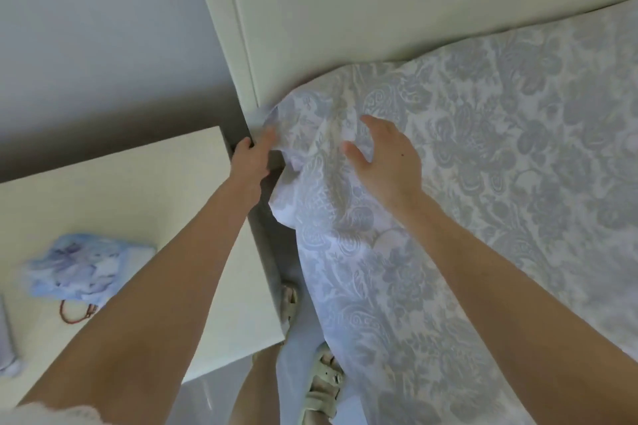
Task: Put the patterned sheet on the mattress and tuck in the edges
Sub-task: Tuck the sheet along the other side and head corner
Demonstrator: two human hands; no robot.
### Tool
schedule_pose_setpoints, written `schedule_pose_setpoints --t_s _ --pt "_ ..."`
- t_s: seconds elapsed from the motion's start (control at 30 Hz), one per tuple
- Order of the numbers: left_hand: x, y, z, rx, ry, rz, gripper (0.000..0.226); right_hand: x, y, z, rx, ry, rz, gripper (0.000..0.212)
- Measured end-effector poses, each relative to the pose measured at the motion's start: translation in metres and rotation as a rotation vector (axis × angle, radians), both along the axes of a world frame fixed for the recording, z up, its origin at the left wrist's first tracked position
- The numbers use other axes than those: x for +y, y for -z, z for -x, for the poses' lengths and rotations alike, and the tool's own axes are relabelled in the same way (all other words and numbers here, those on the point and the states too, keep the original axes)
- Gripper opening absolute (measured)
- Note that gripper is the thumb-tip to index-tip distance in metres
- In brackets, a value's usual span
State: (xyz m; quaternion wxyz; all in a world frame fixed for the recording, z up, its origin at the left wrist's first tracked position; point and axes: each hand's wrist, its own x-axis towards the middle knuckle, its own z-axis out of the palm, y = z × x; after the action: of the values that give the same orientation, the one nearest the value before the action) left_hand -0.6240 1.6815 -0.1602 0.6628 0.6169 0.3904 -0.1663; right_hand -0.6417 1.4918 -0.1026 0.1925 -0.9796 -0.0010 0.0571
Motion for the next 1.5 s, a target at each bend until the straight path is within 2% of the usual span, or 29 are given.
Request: schedule_pose_setpoints --t_s 0.1,0.17,0.2,0.27,0.33,0.4,0.47,0.53,0.6,0.67,0.7,0.77,0.83,0.93,1.0,1.07,1.17,1.27,1.4,1.5 --pt "0.000 0.003 -0.030 0.027 0.039 0.164 0.040 0.027 0.002 -0.059 -0.021 0.040 -0.068 0.065" --pt "0.003 0.009 -0.035 -0.044 0.090 0.131 0.019 0.036 0.007 -0.089 0.067 0.097 -0.106 0.073" --pt "0.005 0.009 -0.035 -0.091 0.094 0.032 0.016 0.038 0.010 -0.098 0.128 0.103 -0.076 0.076" --pt "0.014 0.001 -0.031 -0.172 0.150 -0.323 0.034 0.039 0.017 -0.104 0.243 0.032 0.109 0.073" --pt "0.026 -0.025 -0.020 -0.290 0.304 -0.713 0.043 0.037 0.022 -0.103 0.237 -0.032 0.262 0.053" --pt "0.040 -0.056 -0.009 -0.505 0.439 -0.952 0.048 0.037 0.016 -0.100 0.086 -0.009 0.191 0.029" --pt "0.053 -0.083 -0.003 -0.769 0.477 -1.088 0.047 0.037 -0.003 -0.097 -0.186 0.087 0.009 0.021" --pt "0.064 -0.107 -0.006 -0.913 0.407 -1.106 0.048 0.037 -0.028 -0.095 -0.492 0.201 -0.217 0.017" --pt "0.075 -0.126 -0.014 -0.952 0.336 -1.057 0.048 0.038 -0.039 -0.092 -0.583 0.251 -0.382 0.013" --pt "0.085 -0.128 -0.023 -0.875 0.342 -0.997 0.042 0.042 -0.035 -0.092 -0.406 0.167 -0.391 0.014" --pt "0.090 -0.121 -0.028 -0.791 0.367 -0.995 0.042 0.044 -0.031 -0.093 -0.232 0.088 -0.322 0.019" --pt "0.099 -0.100 -0.038 -0.591 0.459 -1.113 0.043 0.049 -0.023 -0.093 0.052 -0.035 -0.055 0.030" --pt "0.110 -0.076 -0.049 -0.421 0.557 -1.216 0.040 0.052 -0.018 -0.094 0.072 -0.038 0.051 0.033" --pt "0.116 -0.046 -0.062 -0.215 0.703 -1.296 0.029 0.051 -0.012 -0.092 -0.096 -0.028 0.111 0.029" --pt "0.111 -0.037 -0.062 -0.138 0.673 -1.344 0.027 0.048 -0.004 -0.092 -0.170 -0.051 0.130 0.027" --pt "0.094 -0.036 -0.051 -0.175 0.523 -1.264 0.021 0.044 0.001 -0.095 -0.190 -0.078 0.104 0.027" --pt "0.053 -0.028 -0.017 -0.440 0.484 -0.905 0.006 0.042 0.010 -0.102 -0.135 -0.180 0.076 0.032" --pt "0.026 -0.007 -0.005 -0.525 0.485 -0.501 0.023 0.044 0.027 -0.112 0.024 -0.299 0.155 0.036" --pt "0.020 0.026 -0.022 -0.348 0.309 -0.196 0.030 0.046 0.058 -0.118 0.285 -0.341 0.303 0.043" --pt "0.016 0.050 -0.048 -0.139 0.129 0.103 0.035 0.050 0.067 -0.126 0.284 -0.321 0.299 0.043"
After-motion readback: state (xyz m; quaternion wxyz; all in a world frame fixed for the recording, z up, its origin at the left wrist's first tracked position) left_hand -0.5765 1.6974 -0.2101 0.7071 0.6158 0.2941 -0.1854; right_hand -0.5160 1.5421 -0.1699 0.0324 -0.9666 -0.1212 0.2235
